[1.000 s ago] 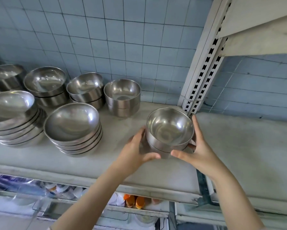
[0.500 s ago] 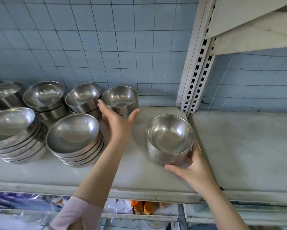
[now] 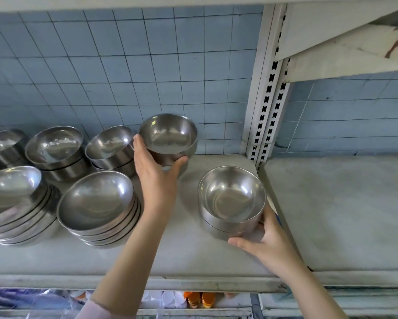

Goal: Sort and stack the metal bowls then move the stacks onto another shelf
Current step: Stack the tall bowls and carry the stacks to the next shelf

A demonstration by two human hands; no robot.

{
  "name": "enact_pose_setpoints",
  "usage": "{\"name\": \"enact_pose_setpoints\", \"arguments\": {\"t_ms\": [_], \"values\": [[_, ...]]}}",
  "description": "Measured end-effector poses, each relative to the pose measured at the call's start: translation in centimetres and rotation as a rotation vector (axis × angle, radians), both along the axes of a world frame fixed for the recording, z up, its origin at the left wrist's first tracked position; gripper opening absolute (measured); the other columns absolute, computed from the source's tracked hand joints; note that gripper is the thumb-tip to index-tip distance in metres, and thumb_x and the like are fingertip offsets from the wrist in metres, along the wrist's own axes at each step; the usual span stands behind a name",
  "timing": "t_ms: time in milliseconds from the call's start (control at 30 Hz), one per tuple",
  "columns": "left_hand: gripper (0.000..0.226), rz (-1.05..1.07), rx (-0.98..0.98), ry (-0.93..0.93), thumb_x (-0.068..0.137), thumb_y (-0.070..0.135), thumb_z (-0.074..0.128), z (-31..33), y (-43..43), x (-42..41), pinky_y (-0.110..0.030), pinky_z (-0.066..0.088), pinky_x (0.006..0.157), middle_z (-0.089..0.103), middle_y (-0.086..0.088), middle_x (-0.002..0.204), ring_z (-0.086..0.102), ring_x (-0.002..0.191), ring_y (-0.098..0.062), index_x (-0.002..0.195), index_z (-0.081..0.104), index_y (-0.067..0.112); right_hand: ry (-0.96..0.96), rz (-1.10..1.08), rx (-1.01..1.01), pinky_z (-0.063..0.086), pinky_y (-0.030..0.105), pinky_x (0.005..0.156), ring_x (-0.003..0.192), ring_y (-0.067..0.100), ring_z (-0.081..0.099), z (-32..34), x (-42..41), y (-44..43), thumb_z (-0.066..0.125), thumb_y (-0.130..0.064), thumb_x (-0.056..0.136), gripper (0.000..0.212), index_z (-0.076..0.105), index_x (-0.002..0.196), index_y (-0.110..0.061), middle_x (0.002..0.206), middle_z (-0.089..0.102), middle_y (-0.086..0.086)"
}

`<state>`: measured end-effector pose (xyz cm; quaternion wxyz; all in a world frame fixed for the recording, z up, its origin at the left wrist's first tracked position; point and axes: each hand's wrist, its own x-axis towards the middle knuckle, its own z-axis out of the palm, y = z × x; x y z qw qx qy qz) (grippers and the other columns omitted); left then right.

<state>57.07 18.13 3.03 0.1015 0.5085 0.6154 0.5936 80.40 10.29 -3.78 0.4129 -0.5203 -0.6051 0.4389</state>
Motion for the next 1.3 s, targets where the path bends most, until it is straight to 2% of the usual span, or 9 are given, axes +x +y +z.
{"name": "enact_pose_setpoints", "arguments": {"t_ms": [100, 200, 333, 600, 733, 833, 1033, 1200, 1300], "values": [[0.106, -0.209, -0.025, -0.038, 0.069, 0.051, 0.075, 2.3, -3.3, 0.6, -0.014, 0.028, 0.110, 0.034, 0.007, 0.150, 0.032, 0.136, -0.002, 0.151, 0.015, 0.020, 0.023, 0.033, 0.038, 0.037, -0.002, 0.090, 0.120, -0.020, 0.046, 0.3, -0.2, 0.1, 0.093, -0.018, 0.061, 0.115, 0.025, 0.153, -0.033, 0.138, 0.050, -0.023], [0.109, -0.448, -0.074, -0.055, 0.064, 0.070, 0.069, 2.8, -6.1, 1.2, -0.021, 0.033, 0.111, 0.040, 0.011, 0.148, 0.037, 0.136, -0.001, 0.150, 0.018, 0.027, 0.031, 0.052, 0.072, 0.040, 0.004, 0.093, 0.125, -0.010, 0.050, 0.2, -0.2, 0.1, 0.092, -0.022, 0.059, 0.113, 0.028, 0.152, -0.032, 0.134, 0.054, -0.029], [0.106, -0.594, -0.196, 0.036, 0.062, 0.073, 0.067, 1.5, -7.7, 2.2, -0.006, 0.025, 0.106, 0.031, 0.033, 0.144, 0.028, 0.136, 0.011, 0.148, 0.018, 0.034, 0.042, 0.059, 0.080, 0.041, 0.005, 0.092, 0.124, -0.010, 0.051, 0.3, -0.2, 0.0, 0.092, -0.021, 0.061, 0.105, 0.032, 0.147, -0.033, 0.129, 0.055, -0.034], [0.109, -0.614, -0.342, 0.228, 0.063, 0.071, 0.063, 0.4, -7.5, 2.2, 0.000, 0.016, 0.105, 0.027, 0.016, 0.154, 0.021, 0.139, 0.007, 0.151, 0.012, 0.033, 0.025, 0.048, 0.081, 0.044, 0.010, 0.098, 0.126, -0.006, 0.050, 0.1, 0.0, 0.1, 0.094, -0.036, 0.059, 0.107, 0.032, 0.146, -0.038, 0.136, 0.056, -0.021], [0.111, -0.635, -0.380, 0.271, 0.055, 0.087, 0.057, 0.8, -7.1, 1.6, -0.010, 0.019, 0.108, 0.029, 0.020, 0.150, 0.022, 0.140, 0.006, 0.147, 0.013, 0.043, 0.027, 0.057, 0.096, 0.045, 0.011, 0.097, 0.125, -0.006, 0.051, 0.0, 0.0, 0.1, 0.093, -0.036, 0.060, 0.105, 0.032, 0.146, -0.038, 0.135, 0.056, -0.020], [0.116, -0.642, -0.407, 0.304, 0.050, 0.089, 0.057, 1.4, -6.5, 1.1, -0.016, 0.021, 0.109, 0.034, 0.020, 0.148, 0.027, 0.140, 0.003, 0.148, 0.017, 0.041, 0.039, 0.055, 0.104, 0.041, 0.005, 0.092, 0.123, -0.008, 0.052, 0.0, -0.1, 0.0, 0.091, -0.038, 0.059, 0.104, 0.034, 0.145, -0.035, 0.134, 0.057, -0.019], [0.118, -0.655, -0.433, 0.376, 0.052, 0.082, 0.063, 2.1, -5.8, 0.6, -0.029, 0.025, 0.114, 0.035, 0.010, 0.151, 0.029, 0.141, -0.007, 0.150, 0.016, 0.038, 0.039, 0.056, 0.124, 0.042, 0.010, 0.099, 0.125, -0.006, 0.050, 0.0, -0.2, 0.1, 0.092, -0.034, 0.061, 0.103, 0.033, 0.146, -0.036, 0.135, 0.055, -0.024], [0.113, -0.696, -0.440, 0.408, 0.058, 0.069, 0.068, 2.5, -5.3, 0.4, -0.037, 0.025, 0.117, 0.035, 0.008, 0.152, 0.028, 0.142, -0.008, 0.151, 0.015, 0.033, 0.038, 0.015, 0.083, 0.042, 0.003, 0.091, 0.120, -0.017, 0.048, 0.5, -0.9, -0.1, 0.092, -0.035, 0.060, 0.100, 0.027, 0.131, -0.062, 0.133, 0.050, -0.032], [0.117, -0.781, -0.463, 0.423, 0.059, 0.077, 0.066, 3.0, -4.7, -0.3, -0.040, 0.026, 0.117, 0.033, 0.008, 0.153, 0.028, 0.142, -0.008, 0.152, 0.014, 0.028, 0.036, -0.023, 0.061, 0.040, -0.002, 0.084, 0.113, -0.025, 0.047, 0.6, -1.4, -0.3, 0.092, -0.030, 0.060, 0.098, 0.028, 0.127, -0.061, 0.131, 0.048, -0.032]]}}
